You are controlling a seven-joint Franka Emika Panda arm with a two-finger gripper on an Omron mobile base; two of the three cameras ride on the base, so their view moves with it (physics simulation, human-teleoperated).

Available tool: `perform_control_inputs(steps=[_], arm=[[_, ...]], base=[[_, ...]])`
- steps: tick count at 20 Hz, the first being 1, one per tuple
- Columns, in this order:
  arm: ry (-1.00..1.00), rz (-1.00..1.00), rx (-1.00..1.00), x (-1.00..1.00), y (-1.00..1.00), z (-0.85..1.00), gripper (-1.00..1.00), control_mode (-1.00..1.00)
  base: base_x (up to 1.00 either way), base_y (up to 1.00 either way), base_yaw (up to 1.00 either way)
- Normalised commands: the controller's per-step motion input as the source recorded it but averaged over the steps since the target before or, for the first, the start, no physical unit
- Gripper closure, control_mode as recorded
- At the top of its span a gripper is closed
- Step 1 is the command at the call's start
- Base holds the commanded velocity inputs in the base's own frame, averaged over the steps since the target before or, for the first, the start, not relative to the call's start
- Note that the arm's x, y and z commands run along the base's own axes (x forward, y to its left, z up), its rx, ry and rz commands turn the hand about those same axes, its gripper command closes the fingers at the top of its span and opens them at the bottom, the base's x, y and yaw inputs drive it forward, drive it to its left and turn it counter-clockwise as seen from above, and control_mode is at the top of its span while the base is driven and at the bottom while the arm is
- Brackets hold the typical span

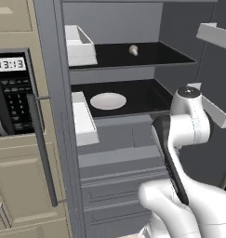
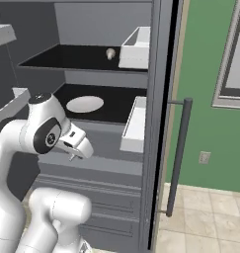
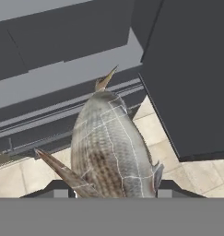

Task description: Retrieve the fish from the fridge and place it on the cutting board.

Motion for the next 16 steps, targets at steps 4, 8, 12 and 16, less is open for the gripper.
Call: perform_control_inputs(steps=[4, 8, 12, 16], arm=[[0.00, 0.00, 0.00, 0.00, 0.00, 0.00, 1.00, 1.00], [0.00, 0.00, 0.00, 0.00, 0.00, 0.00, 1.00, 1.00], [0.00, 0.00, 0.00, 0.00, 0.00, 0.00, 1.00, 1.00], [0.00, 0.00, 0.00, 0.00, 0.00, 0.00, 1.00, 1.00]], base=[[-0.57, 0.00, -0.01], [-0.54, 0.00, 0.00], [-0.44, 0.00, 0.07], [-0.38, 0.00, 0.31]])
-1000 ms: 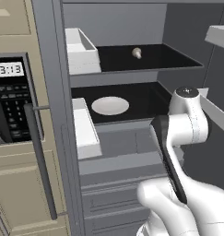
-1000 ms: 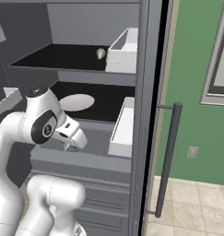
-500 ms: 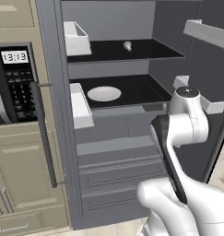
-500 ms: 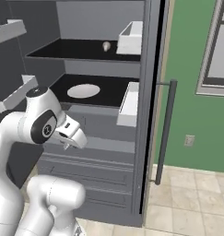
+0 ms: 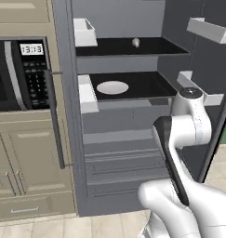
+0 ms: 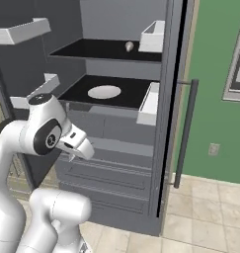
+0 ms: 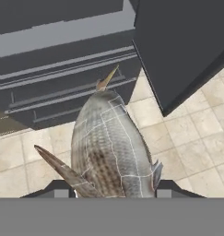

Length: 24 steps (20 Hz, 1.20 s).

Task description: Retrieve the fish from the fridge and place it on the cutting board.

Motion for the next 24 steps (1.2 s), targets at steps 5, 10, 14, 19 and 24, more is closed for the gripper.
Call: perform_control_inputs(steps=[5, 10, 14, 19, 24], arm=[[0.00, 0.00, 0.00, 0.00, 0.00, 0.00, 1.00, 1.00], [0.00, 0.00, 0.00, 0.00, 0.00, 0.00, 1.00, 1.00], [0.00, 0.00, 0.00, 0.00, 0.00, 0.00, 1.00, 1.00], [0.00, 0.00, 0.00, 0.00, 0.00, 0.00, 1.00, 1.00], [0.00, 0.00, 0.00, 0.00, 0.00, 0.00, 1.00, 1.00]], base=[[-0.52, 0.17, 0.44], [-0.53, 0.25, 0.50], [-0.47, 0.42, 0.50], [-0.23, 0.42, 0.56], [0.00, 0.37, 0.62]])
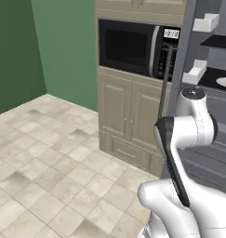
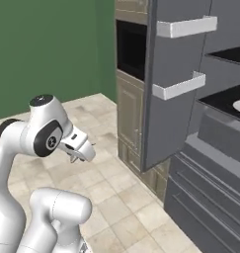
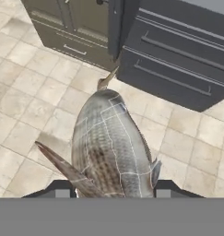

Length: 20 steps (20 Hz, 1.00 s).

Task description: Retrieve the fish from the fridge and place it on the cutting board.

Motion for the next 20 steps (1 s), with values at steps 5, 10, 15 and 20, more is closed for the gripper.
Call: perform_control_inputs(steps=[5, 10, 15, 20], arm=[[0.00, 0.00, 0.00, 0.00, 0.00, 0.00, 1.00, 1.00], [0.00, 0.00, 0.00, 0.00, 0.00, 0.00, 1.00, 1.00], [0.00, 0.00, 0.00, 0.00, 0.00, 0.00, 1.00, 1.00], [0.00, 0.00, 0.00, 0.00, 0.00, 0.00, 1.00, 1.00]], base=[[0.00, 0.55, 0.58], [0.00, 0.68, 0.58], [0.01, 0.15, 0.66], [-0.04, 0.01, 0.71]])
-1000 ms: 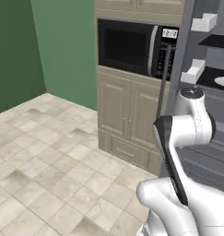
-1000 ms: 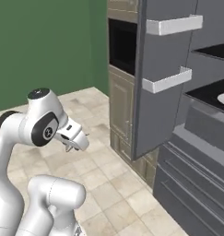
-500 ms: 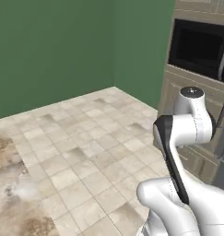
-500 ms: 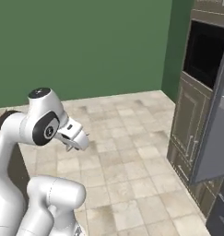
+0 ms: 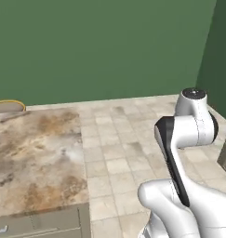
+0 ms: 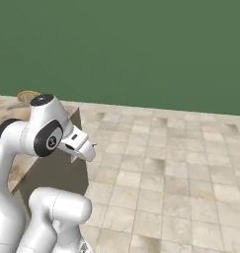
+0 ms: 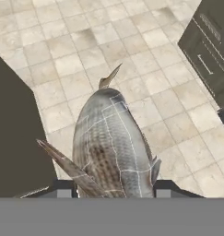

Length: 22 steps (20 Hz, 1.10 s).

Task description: Retrieve the fish from the fridge and place it on the cutting board.

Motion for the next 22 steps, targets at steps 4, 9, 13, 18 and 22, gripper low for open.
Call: perform_control_inputs(steps=[4, 9, 13, 18, 22], arm=[[0.00, 0.00, 0.00, 0.00, 0.00, 0.00, 1.00, 1.00], [0.00, 0.00, 0.00, 0.00, 0.00, 0.00, 1.00, 1.00], [0.00, 0.00, 0.00, 0.00, 0.00, 0.00, 1.00, 1.00], [0.00, 0.00, 0.00, 0.00, 0.00, 0.00, 1.00, 1.00], [0.00, 0.00, 0.00, 0.00, 0.00, 0.00, 1.00, 1.00]], base=[[-0.15, 0.27, 0.62], [-0.02, 0.77, 0.47], [0.00, 0.88, 0.33], [-0.01, 0.95, 0.22], [-0.06, 0.90, 0.14]])
